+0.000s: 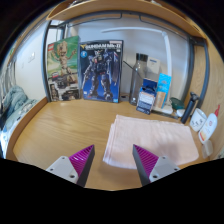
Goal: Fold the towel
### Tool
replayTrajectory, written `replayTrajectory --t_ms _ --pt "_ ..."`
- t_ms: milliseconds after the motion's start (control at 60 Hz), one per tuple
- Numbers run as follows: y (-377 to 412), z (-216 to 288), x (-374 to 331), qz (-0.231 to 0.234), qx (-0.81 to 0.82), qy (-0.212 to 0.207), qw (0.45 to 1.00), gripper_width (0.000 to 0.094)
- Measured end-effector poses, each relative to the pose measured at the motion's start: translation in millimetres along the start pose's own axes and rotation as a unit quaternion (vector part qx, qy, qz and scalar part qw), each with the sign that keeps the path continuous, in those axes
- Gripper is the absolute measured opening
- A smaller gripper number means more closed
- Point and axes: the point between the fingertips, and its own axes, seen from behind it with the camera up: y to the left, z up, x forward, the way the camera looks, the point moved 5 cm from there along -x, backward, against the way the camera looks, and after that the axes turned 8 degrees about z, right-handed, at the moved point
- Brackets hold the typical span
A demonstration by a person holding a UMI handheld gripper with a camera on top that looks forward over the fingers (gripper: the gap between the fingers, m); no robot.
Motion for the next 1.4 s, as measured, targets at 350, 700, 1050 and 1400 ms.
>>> replayTrajectory --t_ms 350,700,1050,1400 --pt "-13.6 3.6 60.5 -0.021 -0.032 0.014 0.999 0.0183" --pt "-29.9 58.4 28.7 -0.011 0.104 -0.009 0.994 0.0012" --pt "-187.3 100.0 -58.8 -0.098 0.188 -0.052 0.976 0.0018" --pt "-291.4 9.1 -52.3 -0.171 0.170 0.012 0.970 0.0663"
